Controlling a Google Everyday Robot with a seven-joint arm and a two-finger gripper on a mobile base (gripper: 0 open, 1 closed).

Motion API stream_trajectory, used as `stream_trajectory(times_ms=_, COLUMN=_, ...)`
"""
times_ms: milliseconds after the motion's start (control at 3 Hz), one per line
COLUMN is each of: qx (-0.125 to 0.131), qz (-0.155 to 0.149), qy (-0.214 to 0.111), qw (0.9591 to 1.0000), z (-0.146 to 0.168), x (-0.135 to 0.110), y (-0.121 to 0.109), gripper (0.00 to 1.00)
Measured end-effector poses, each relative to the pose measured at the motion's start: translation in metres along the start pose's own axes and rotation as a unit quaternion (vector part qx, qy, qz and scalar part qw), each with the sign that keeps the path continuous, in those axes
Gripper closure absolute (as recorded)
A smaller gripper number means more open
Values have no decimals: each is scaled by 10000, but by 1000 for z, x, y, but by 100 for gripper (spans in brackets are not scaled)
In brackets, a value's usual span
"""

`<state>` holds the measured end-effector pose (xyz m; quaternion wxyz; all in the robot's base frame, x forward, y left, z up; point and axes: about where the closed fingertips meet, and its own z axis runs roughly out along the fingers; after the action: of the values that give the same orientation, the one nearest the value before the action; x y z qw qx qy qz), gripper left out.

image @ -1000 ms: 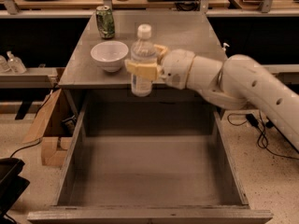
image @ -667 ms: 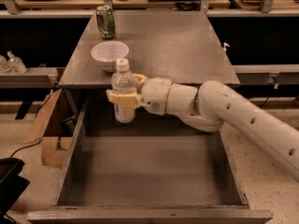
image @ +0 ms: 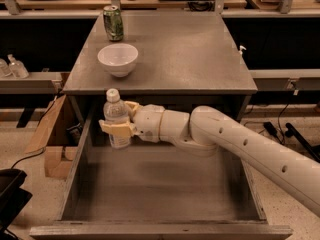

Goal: Place blue plastic bottle into top drawer

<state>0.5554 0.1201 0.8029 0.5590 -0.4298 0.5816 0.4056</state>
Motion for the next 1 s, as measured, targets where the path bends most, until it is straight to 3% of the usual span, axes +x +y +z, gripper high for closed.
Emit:
stream_trajectory(times_ms=333, qx=141, qz=-52, qy=77, qw=9999, z=6, x=32, y=0, gripper=100)
stream_trajectory(times_ms=1000, qx=708, qz=-52, qy=22, qw=9975, z=6, x=76, y=-4, gripper=100)
